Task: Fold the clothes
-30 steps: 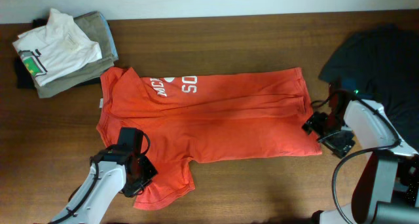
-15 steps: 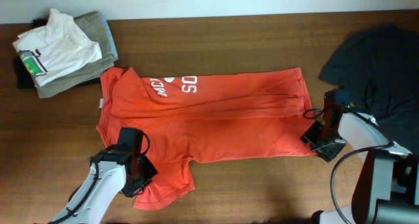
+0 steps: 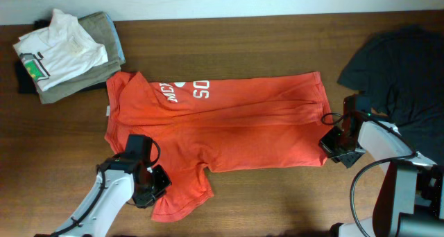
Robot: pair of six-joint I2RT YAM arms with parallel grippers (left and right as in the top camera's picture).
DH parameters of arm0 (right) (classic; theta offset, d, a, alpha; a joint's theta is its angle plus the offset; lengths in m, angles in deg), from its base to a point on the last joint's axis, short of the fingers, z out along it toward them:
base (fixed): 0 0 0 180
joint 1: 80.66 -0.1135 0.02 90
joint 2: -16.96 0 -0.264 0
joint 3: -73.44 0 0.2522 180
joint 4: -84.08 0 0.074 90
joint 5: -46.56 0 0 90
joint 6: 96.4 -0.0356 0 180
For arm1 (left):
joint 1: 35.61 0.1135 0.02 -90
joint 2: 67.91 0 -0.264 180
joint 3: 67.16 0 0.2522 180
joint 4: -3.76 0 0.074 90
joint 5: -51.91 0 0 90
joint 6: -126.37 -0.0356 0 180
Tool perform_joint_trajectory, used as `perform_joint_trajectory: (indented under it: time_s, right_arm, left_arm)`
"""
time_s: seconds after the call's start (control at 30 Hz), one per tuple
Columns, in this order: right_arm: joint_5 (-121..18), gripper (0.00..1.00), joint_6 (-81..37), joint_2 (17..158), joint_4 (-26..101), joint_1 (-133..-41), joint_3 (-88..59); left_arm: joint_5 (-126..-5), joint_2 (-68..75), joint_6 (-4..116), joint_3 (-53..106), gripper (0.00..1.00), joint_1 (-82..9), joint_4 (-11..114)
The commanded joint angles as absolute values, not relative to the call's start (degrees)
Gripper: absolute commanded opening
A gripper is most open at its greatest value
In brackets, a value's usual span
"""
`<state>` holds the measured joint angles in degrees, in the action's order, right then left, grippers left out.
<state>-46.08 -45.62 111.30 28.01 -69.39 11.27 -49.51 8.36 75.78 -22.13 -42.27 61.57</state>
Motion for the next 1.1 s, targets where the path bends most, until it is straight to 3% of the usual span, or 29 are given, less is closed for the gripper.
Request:
perform_joint_trajectory:
  time_s: [0.0,0.27,0.53,1.07]
  right_arm:
    - [-44.76,0.04,-46.56,112.13,27.01,-69.22,10.16]
    - [-45.35,0.04,-46.56,112.13,27.88,-69.22,5.70]
    - [-49.27,0.04,-46.54,112.13,34.90,-69.22,2.42]
    - [-52.33,0.04,-46.56,112.13,46.11,-69.50,2.44]
  left_arm:
    - [-50.67,6.42,70.78,-17.58,0.01,-42.49,61.92]
    - [-34.65,2.99,70.76,-12.49,0.01,-42.49,59.13]
    - [-25.65,3.09,67.50,-12.47,0.01,-42.40,39.89]
    - [-23.05,13.26,67.54,-12.47,0.01,-41.35,19.00]
